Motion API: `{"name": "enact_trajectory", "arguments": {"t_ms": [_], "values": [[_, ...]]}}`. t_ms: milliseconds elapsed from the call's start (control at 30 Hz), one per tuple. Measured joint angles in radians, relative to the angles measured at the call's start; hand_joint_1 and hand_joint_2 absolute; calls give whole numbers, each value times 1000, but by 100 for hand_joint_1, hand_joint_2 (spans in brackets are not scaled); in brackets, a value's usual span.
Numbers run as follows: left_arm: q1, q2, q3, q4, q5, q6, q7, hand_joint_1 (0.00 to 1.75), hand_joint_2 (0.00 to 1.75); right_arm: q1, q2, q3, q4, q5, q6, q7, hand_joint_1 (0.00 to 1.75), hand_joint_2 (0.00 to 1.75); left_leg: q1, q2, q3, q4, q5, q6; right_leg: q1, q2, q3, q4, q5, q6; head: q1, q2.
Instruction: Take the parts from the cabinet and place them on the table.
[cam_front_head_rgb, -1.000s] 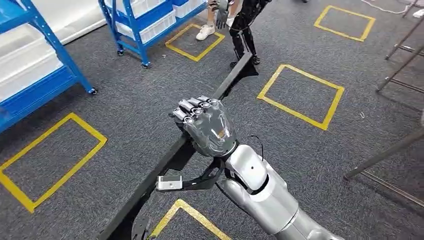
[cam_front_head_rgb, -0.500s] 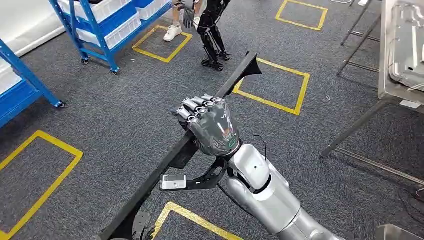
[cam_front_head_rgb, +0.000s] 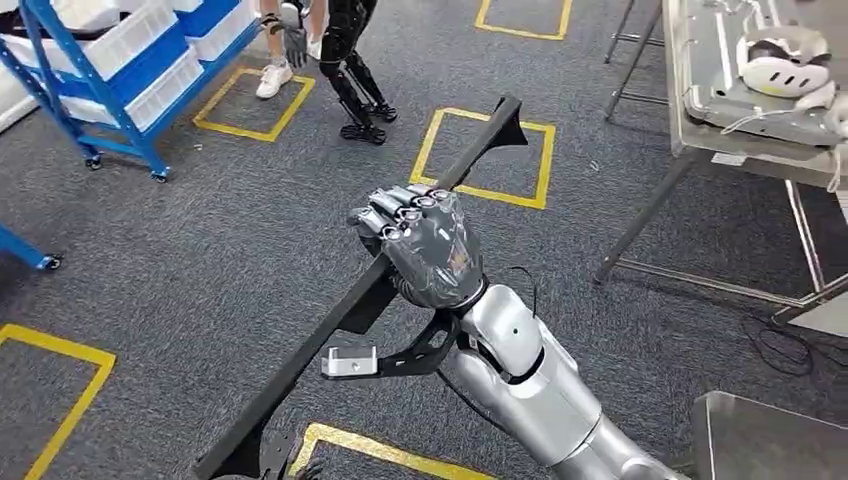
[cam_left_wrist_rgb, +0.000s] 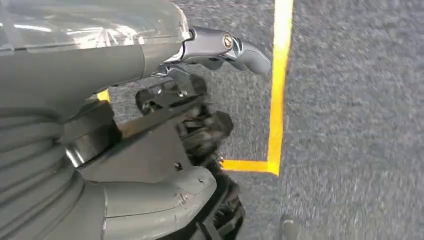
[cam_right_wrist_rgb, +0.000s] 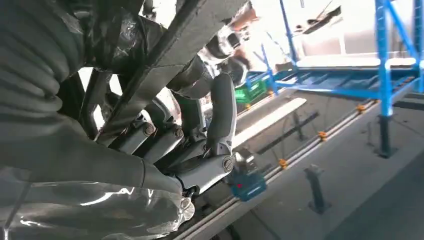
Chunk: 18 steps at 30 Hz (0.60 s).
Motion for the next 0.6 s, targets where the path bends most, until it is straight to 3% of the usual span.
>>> {"name": "enact_trajectory", "arguments": {"t_ms": [33, 67, 133, 167, 200, 233, 267, 333, 367, 400, 433, 467, 500, 533, 567, 600], "values": [[-1, 1, 0, 0, 2, -4, -1, 0, 175, -1, 1, 0, 0, -1, 0, 0, 175, 175, 4, -46, 15, -30, -15, 0, 0, 9, -5, 6, -3, 6, 0, 0], [-2, 1, 0, 0, 3, -5, -4, 0, 175, -6, 3, -1, 0, -3, 0, 0, 175, 175, 5, -53, 20, -48, -15, 5, 2, 22, -17, 19, -4, 11, 0, 0], [-2, 2, -1, 0, -1, -2, -21, 0, 175, -7, 9, -1, 1, -4, 0, -2, 175, 175, -2, -38, 16, -41, -13, 13, -4, 38, -23, 9, 5, 23, 0, 0], [-4, 2, -3, 0, -4, 5, -39, 0, 175, -8, 8, -2, 3, -5, 0, -3, 175, 175, -4, -25, 17, -45, -8, 21, -3, 51, -24, 4, 11, 32, 0, 0], [-7, -1, -6, 0, -5, 7, -53, 0, 175, -10, 8, -3, 5, -5, 0, -3, 175, 175, 6, -10, 19, -57, 1, 34, -5, 47, -29, 10, 6, 34, 0, 0], [-9, 2, -8, -1, -5, 11, -63, 0, 175, -13, 8, -3, 6, -5, 0, -4, 175, 175, 3, -3, 21, -62, 3, 38, 3, -2, -36, 27, -9, 37, 2, 0], [-10, 2, -10, -1, -5, 20, -71, 0, 175, -20, 8, -4, 10, -5, 0, -8, 175, 175, 1, 10, 21, -64, 5, 44, 2, -49, -65, 89, -50, 41, 3, 0], [-2, 2, -11, -1, -6, 43, -80, 0, 175, -27, 9, -3, 17, -5, 0, -10, 175, 175, -4, 38, 21, -64, 4, 45, -2, -79, -136, 241, -117, 48, 3, 0], [2, 4, -11, -1, -5, 48, -82, 0, 175, -26, 9, -4, 20, -5, 0, -10, 175, 175, -5, 53, 20, -64, 2, 47, -3, -83, -163, 294, -130, 50, 4, 0], [4, 4, -11, -1, -4, 52, -85, 0, 175, -25, 8, -4, 25, -5, 0, -10, 175, 175, -6, 65, 21, -63, 2, 47, -4, -86, -168, 299, -120, 51, 4, 0], [4, 4, -11, -1, -2, 53, -90, 0, 175, -25, 8, -4, 29, -5, 0, -10, 175, 175, -6, 77, 22, -63, 0, 46, -5, -89, -147, 258, -87, 50, 4, 0], [3, 3, -11, -1, 0, 52, -97, 0, 175, -26, 8, -4, 31, -5, 0, -10, 175, 175, -7, 88, 25, -63, -3, 46, -3, -95, -105, 180, -42, 46, 4, 0], [2, 3, -11, -1, 4, 50, -101, 0, 175, -28, 8, -4, 31, -5, 0, -11, 175, 175, -8, 97, 31, -64, -7, 43, 0, -114, -51, 81, 1, 40, 4, 0], [4, 2, -11, -1, 8, 50, -107, 0, 175, -31, 8, -4, 31, -5, 0, -11, 175, 175, -9, 105, 35, -65, -11, 40, 9, -163, -17, 9, 6, 31, 4, 0], [5, 1, -11, -1, 9, 50, -114, 0, 175, -34, 10, -3, 32, -5, 0, -11, 175, 175, -17, 113, 34, -61, -15, 33, 26, -184, -10, -6, 1, 24, 4, 0], [5, 0, -11, -1, 11, 50, -120, 0, 175, -36, 10, -3, 34, -5, 1, -11, 175, 175, -16, 122, 35, -64, -15, 30, 25, -168, -12, -3, 1, 19, 3, 0]]}}
